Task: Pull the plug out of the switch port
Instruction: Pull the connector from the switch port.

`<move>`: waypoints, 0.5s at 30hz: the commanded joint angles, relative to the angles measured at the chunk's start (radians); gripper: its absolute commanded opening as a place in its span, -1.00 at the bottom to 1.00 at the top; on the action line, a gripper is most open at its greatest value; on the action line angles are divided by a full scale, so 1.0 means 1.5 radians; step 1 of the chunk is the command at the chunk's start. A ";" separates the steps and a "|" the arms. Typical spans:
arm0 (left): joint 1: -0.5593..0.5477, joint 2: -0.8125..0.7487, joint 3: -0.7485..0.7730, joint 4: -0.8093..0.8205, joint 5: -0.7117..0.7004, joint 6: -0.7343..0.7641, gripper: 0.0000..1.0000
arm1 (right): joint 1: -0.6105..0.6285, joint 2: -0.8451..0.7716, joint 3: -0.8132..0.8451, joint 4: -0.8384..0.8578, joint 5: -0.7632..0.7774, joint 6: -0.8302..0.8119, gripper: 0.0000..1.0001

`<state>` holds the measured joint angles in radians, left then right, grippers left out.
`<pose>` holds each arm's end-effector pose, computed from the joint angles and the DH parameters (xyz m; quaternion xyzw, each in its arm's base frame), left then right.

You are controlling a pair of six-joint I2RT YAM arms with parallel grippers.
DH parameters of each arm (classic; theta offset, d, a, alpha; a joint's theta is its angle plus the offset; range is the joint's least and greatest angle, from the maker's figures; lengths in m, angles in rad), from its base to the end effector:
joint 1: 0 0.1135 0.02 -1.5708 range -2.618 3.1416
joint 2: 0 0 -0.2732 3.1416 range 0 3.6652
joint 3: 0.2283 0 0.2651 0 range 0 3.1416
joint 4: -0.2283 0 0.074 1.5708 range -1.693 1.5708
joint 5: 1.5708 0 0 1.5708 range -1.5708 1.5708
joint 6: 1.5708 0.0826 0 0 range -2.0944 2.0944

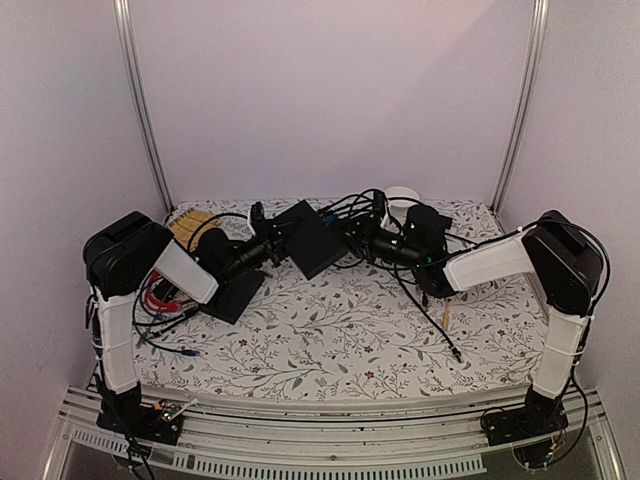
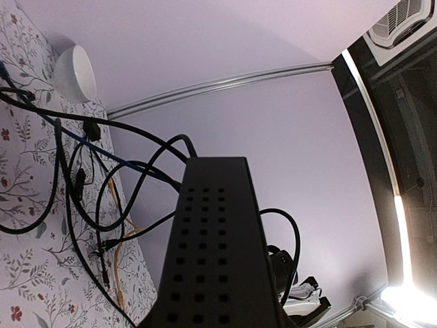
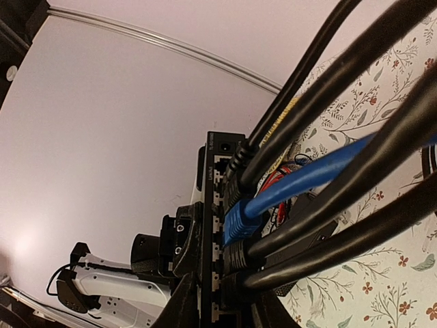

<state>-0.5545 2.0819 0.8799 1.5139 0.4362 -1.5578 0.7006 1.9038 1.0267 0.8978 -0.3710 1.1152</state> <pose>0.3594 -0.2636 0.1782 -0.1230 0.5880 -0.7497 0.2776 0.3411 0.3268 0.2146 0.0126 0.7001 0.6329 0.3304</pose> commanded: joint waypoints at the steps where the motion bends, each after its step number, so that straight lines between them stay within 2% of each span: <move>1: -0.010 -0.008 0.019 0.166 -0.003 -0.001 -1.00 | 0.005 0.006 -0.005 0.042 0.015 0.007 -0.53; 15: -0.010 -0.010 0.020 0.163 -0.007 0.002 -1.00 | -0.001 0.013 -0.009 0.057 0.017 0.023 -0.49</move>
<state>-0.5556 2.0819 0.8799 1.5143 0.4351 -1.5570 0.7002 1.9060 1.0210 0.9134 -0.3676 1.1416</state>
